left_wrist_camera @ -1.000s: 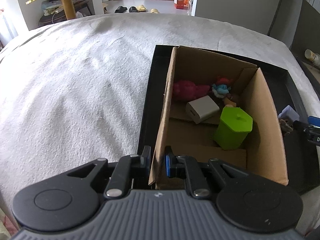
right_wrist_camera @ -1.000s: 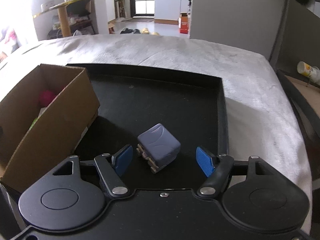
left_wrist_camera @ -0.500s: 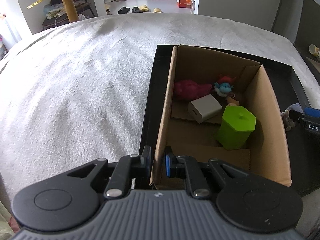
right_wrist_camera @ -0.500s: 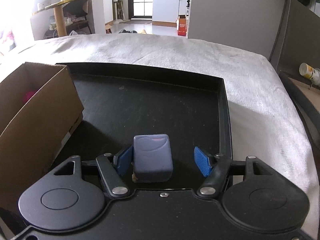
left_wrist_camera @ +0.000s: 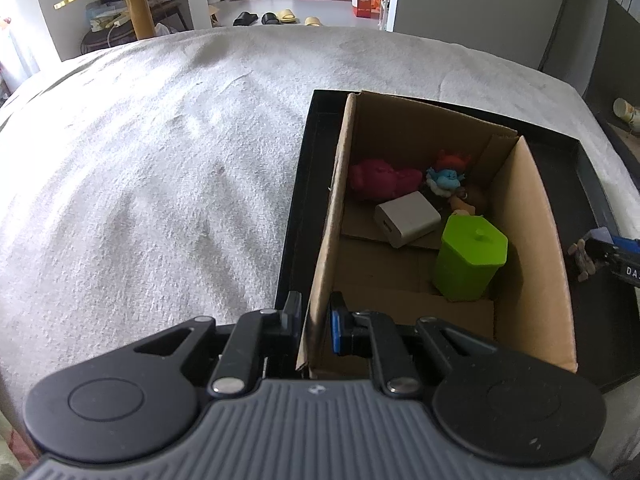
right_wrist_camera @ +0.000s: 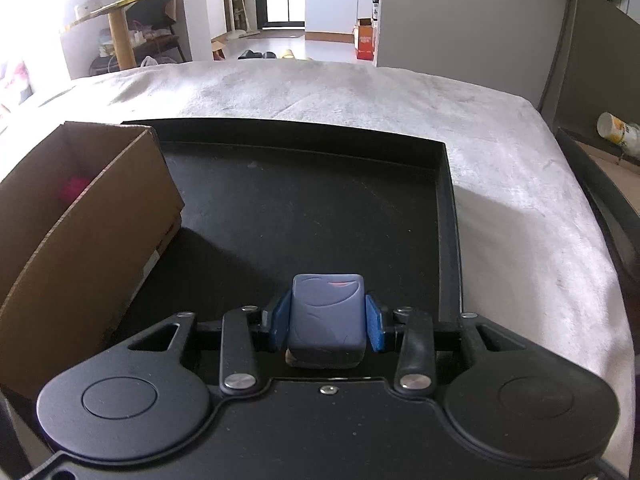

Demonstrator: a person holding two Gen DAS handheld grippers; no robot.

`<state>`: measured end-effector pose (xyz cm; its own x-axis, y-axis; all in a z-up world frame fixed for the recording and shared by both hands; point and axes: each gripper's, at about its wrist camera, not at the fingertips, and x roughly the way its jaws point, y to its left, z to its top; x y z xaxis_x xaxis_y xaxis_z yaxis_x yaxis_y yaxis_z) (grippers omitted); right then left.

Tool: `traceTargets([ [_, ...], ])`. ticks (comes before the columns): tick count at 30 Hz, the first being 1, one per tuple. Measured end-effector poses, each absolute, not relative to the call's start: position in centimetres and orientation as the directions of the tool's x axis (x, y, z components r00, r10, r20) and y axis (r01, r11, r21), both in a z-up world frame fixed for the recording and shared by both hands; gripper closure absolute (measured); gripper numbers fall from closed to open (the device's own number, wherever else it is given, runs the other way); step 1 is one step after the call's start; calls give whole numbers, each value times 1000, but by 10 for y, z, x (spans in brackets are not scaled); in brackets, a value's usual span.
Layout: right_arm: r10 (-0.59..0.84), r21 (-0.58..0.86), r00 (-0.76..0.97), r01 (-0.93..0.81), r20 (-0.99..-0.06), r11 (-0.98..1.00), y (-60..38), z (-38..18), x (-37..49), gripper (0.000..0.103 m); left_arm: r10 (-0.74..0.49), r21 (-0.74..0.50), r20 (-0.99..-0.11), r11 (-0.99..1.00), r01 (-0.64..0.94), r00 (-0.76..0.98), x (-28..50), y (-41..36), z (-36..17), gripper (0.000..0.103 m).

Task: Organize rigid objects
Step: 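Carry the blue-grey cube figure over the box and open the right gripper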

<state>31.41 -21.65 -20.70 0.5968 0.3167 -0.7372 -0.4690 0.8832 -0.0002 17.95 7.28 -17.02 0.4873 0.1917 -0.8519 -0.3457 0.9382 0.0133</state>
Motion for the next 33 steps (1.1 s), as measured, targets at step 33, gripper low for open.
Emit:
traceTargets([
  [33,355,-37,610,-535,-709,844,-181,-133,277,65,111,-89,-831,940,-328,545,170,85,-167,90],
])
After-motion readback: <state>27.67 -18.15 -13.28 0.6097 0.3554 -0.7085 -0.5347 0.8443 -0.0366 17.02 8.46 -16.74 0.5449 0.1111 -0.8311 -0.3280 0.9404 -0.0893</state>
